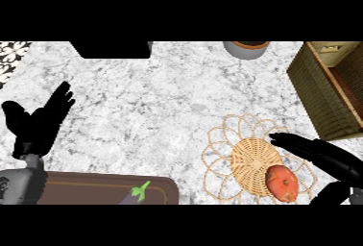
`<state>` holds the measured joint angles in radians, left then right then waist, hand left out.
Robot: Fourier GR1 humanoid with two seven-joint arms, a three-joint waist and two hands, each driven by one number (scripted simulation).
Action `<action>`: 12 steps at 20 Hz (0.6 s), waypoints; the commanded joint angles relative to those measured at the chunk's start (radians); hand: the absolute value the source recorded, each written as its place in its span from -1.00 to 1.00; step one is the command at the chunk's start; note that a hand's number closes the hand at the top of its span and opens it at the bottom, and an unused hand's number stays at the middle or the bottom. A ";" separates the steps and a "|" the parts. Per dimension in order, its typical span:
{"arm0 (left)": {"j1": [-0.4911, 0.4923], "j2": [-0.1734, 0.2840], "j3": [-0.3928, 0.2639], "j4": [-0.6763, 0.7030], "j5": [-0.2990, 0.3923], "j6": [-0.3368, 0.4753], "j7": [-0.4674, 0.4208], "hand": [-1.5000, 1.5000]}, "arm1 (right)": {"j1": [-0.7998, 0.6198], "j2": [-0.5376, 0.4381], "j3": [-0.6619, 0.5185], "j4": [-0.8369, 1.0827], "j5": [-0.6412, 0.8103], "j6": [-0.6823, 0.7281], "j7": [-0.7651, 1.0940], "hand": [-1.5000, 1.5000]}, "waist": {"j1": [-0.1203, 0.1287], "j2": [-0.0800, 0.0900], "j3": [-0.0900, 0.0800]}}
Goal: Pick the squash from the placemat and place it in the basket
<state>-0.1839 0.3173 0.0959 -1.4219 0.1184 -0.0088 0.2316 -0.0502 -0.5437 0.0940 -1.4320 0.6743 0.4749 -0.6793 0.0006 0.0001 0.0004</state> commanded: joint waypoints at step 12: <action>-0.047 -0.032 0.041 0.099 -0.043 -0.029 -0.061 0.00 | 0.009 0.017 0.052 0.101 0.128 -0.090 -0.106 -1.00 | -0.001 0.001 0.000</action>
<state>-0.2075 0.2816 0.1211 -1.3672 0.0863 -0.0210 0.2023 -0.0351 -0.5272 0.1412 -1.4078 0.7499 0.4016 -0.7084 -0.0005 0.0000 -0.0002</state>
